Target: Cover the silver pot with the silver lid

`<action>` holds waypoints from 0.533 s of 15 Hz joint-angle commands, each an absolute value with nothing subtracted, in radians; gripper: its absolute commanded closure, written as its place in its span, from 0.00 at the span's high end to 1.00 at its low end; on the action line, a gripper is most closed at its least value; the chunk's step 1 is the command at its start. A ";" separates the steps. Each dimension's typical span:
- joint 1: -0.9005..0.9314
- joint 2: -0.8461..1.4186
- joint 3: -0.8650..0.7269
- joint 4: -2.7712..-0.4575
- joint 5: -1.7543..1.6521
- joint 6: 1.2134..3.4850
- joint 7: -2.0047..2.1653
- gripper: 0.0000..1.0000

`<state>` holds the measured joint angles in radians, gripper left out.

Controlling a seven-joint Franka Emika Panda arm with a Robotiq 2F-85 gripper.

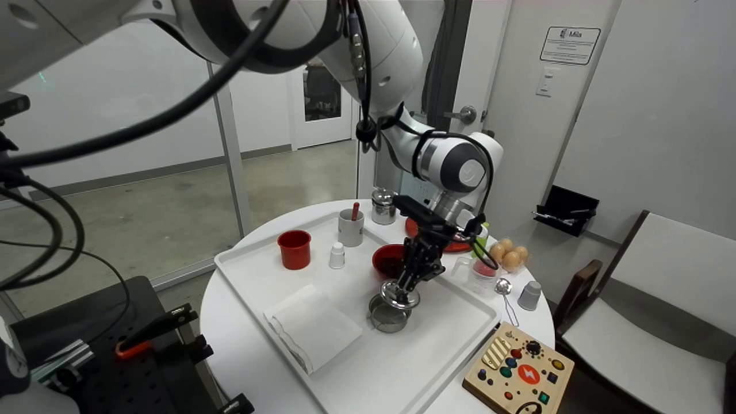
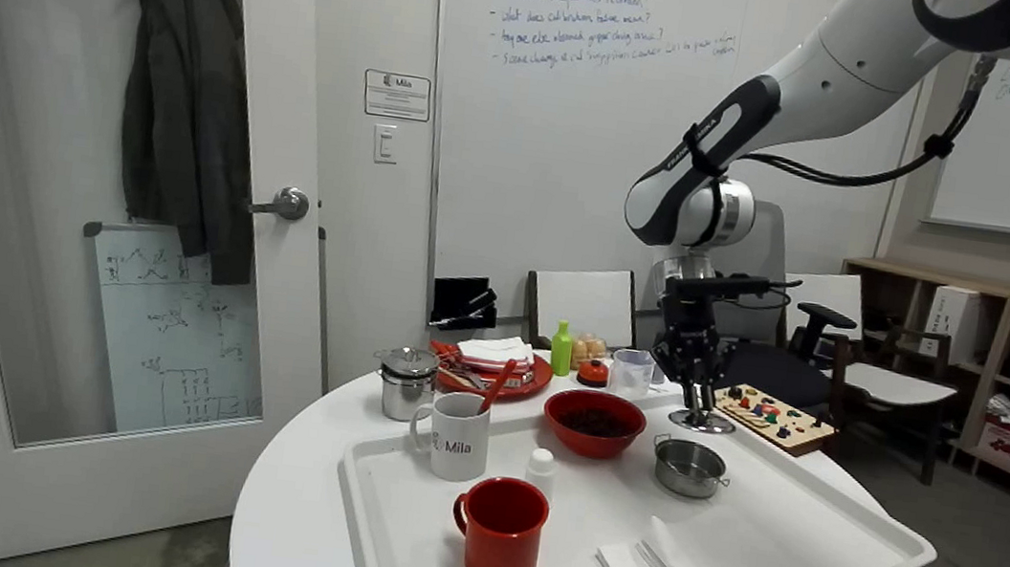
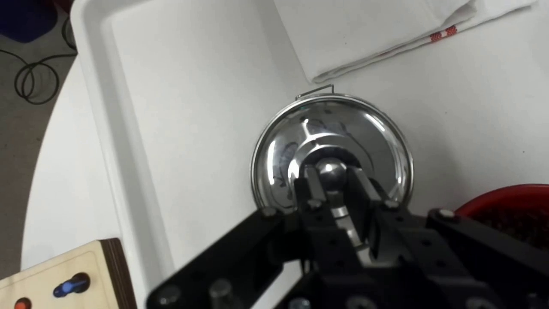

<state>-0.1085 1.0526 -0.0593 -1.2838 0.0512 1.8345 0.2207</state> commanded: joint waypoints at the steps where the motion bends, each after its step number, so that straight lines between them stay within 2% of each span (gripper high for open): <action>1: -0.084 1.038 -0.073 -1.334 0.062 1.879 0.245 0.12; 8: -0.060 1.031 -0.086 -1.381 0.060 1.948 0.294 0.12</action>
<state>-0.0820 1.0527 -0.0660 -1.3392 0.0512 1.9146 0.2629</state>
